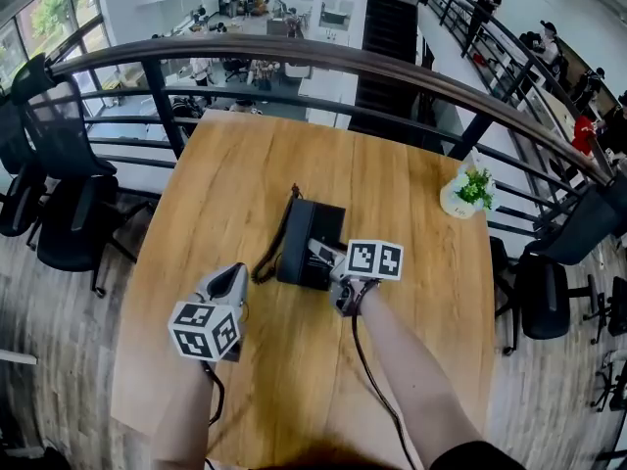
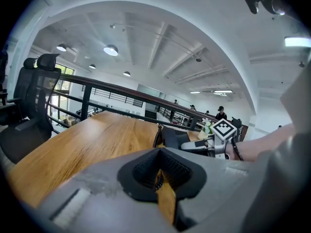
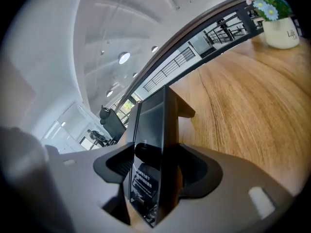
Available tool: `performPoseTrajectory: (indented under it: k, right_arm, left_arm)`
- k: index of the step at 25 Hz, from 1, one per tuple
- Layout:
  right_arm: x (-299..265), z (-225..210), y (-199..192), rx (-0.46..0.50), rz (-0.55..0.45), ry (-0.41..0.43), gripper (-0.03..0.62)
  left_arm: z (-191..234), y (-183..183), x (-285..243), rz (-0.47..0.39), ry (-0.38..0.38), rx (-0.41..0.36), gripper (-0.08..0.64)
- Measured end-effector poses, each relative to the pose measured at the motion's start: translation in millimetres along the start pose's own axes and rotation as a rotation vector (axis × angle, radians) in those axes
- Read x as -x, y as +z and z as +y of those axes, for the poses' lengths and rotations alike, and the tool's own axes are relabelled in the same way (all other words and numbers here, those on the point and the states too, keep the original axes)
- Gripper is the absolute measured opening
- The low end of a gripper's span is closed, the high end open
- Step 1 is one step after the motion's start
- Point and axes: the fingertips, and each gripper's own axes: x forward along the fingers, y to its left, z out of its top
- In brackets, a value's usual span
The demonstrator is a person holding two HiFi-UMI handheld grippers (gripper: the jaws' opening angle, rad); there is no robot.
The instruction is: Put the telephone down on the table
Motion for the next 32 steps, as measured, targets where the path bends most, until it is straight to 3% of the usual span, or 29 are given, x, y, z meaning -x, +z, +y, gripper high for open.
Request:
performPoseTrajectory:
  k: [3, 10, 17, 25, 32]
  right_arm:
    - [11, 2, 5, -0.004, -0.035, -0.023, 0.262]
    - [49, 12, 8, 0.063, -0.047, -0.048, 0.265]
    - [89, 45, 0, 0.180, -0.065, -0.030, 0.209]
    - [142, 78, -28, 0.350, -0.070, -0.002, 0.165]
    - [188, 92, -48, 0.410, -0.095, 0.064, 0.129]
  left_arm:
    - [-3, 1, 11, -0.007, 0.002, 0.004, 0.002]
    - [-16, -4, 40, -0.020, 0.024, 0.040, 0.002]
    - [-35, 4, 76, -0.054, 0.023, 0.030, 0.002]
    - [-70, -12, 112, -0.052, 0.049, 0.034, 0.002]
    - [-118, -20, 135, -0.072, 0.068, 0.035, 0.002]
